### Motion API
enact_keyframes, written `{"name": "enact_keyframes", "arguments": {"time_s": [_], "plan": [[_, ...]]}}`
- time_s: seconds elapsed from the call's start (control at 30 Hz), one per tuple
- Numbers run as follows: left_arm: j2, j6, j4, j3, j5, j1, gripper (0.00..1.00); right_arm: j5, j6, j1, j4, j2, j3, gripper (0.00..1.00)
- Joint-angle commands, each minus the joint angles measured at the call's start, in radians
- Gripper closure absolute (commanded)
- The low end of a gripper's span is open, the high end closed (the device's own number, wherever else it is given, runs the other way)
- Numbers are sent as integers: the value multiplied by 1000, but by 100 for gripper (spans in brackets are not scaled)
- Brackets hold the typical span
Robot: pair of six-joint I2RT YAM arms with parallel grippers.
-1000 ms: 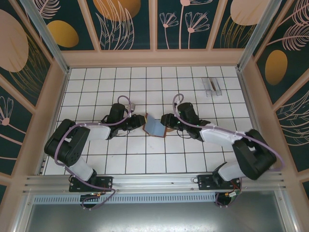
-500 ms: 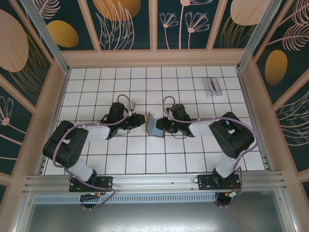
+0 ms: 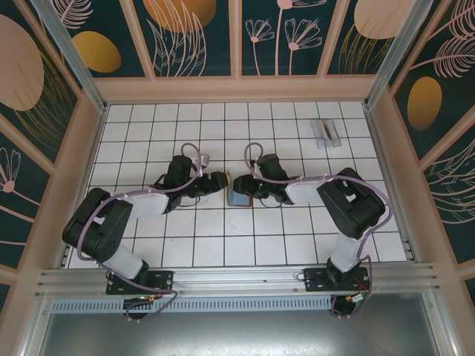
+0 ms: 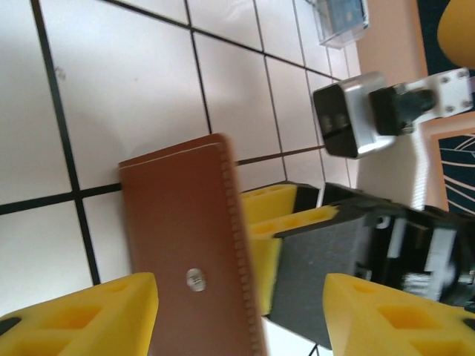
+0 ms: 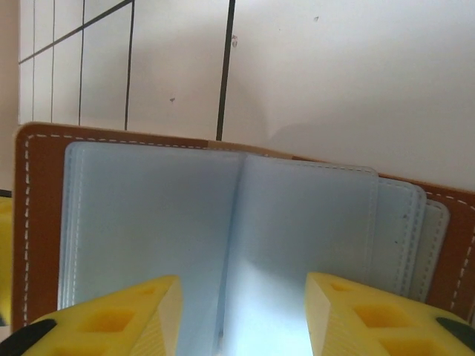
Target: Put the credit cards into the card holder
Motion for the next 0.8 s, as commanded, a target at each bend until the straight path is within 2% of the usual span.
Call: {"name": "enact_keyframes", "arguments": {"time_s": [0.0,0.17,0.27,0.47,0.53,0.73,0.77], "plan": [[23,24,-41,42,-14,-4,41,25,-35,11,-69,33,20,51],[73,38,-51,54,-41,-4,57,31,-40,14,-81,37,27,51],[77,49,-55,59,-44,-4,74,28,-45,14,-83,39,27,51],[78,77,-94,70,-61,-4,97,18,-47,14,-76,46,30,51],[73,77,-88,65,-58,-4,100,18,-50,14,-76,51,32,51],[74,73,-60,54,-40,-4,99,2,-53,14,-61,70,32,51],[80,75,-62,55,-40,-4,89,0,-55,14,-60,71,32,51]]}}
